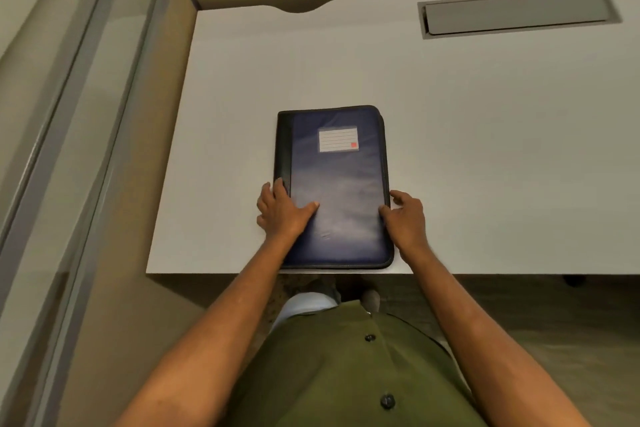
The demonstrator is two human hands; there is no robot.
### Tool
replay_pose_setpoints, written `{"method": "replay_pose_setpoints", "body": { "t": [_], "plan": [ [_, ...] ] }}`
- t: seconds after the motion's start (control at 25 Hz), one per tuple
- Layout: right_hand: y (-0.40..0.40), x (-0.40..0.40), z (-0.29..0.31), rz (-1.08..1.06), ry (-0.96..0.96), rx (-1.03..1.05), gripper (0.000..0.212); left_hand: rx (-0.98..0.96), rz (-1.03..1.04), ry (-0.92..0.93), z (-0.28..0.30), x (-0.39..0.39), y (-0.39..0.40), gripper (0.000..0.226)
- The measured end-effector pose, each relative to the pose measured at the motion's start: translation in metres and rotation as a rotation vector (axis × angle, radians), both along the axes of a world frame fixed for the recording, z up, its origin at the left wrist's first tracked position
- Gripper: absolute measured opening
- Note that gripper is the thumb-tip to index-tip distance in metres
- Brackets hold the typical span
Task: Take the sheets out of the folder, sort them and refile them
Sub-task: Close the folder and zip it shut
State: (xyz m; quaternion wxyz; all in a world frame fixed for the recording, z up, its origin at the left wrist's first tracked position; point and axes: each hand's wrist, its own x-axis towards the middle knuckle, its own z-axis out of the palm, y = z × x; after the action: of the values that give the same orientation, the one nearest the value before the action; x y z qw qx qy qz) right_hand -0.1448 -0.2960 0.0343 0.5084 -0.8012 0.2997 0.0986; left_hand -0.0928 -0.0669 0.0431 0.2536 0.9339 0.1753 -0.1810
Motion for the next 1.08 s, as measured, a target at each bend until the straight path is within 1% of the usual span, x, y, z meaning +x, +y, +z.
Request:
{"method": "replay_pose_setpoints", "body": {
  "t": [0.08,0.16,0.2,0.28,0.36,0.4,0.48,0.6,0.72,0.84,0.92,1.0,1.08],
  "plan": [
    [0.003,0.002,-0.005,-0.012,0.005,0.001,0.042,-0.088,0.158,0.027,-0.001,0.005,0.008,0.100],
    [0.007,0.009,-0.006,-0.058,0.029,0.027,0.032,-0.175,0.257,0.026,-0.008,0.015,0.012,0.093],
    [0.008,0.013,-0.006,-0.090,0.044,0.054,0.029,-0.231,0.328,0.030,-0.014,0.021,0.014,0.089],
    [0.007,0.024,-0.010,-0.181,0.099,0.170,0.030,-0.354,0.467,0.040,-0.022,0.031,0.016,0.085],
    [0.005,0.032,-0.013,-0.275,0.147,0.284,0.026,-0.420,0.532,0.046,-0.030,0.036,0.016,0.087],
    [0.005,0.036,-0.015,-0.307,0.170,0.305,0.024,-0.424,0.541,0.042,-0.034,0.038,0.015,0.086],
    [0.006,0.045,-0.014,-0.346,0.193,0.330,0.030,-0.412,0.533,0.028,-0.038,0.045,0.015,0.083],
    [0.007,0.071,-0.002,-0.419,0.136,0.423,0.032,-0.443,0.514,0.014,-0.031,0.071,0.015,0.077],
    [0.006,0.111,0.010,-0.463,0.087,0.412,0.032,-0.484,0.504,-0.026,-0.021,0.112,0.014,0.072],
    [0.007,0.156,0.015,-0.448,0.034,0.351,0.029,-0.500,0.478,-0.044,-0.019,0.159,0.010,0.069],
    [0.006,0.181,0.012,-0.423,0.005,0.296,0.033,-0.506,0.461,-0.040,-0.018,0.184,0.006,0.064],
    [0.007,0.195,0.006,-0.365,0.007,0.207,0.038,-0.467,0.411,-0.038,-0.017,0.199,0.003,0.057],
    [0.006,0.200,-0.003,-0.279,0.048,0.071,0.042,-0.417,0.350,-0.026,-0.016,0.202,0.002,0.055]
  ]
}}
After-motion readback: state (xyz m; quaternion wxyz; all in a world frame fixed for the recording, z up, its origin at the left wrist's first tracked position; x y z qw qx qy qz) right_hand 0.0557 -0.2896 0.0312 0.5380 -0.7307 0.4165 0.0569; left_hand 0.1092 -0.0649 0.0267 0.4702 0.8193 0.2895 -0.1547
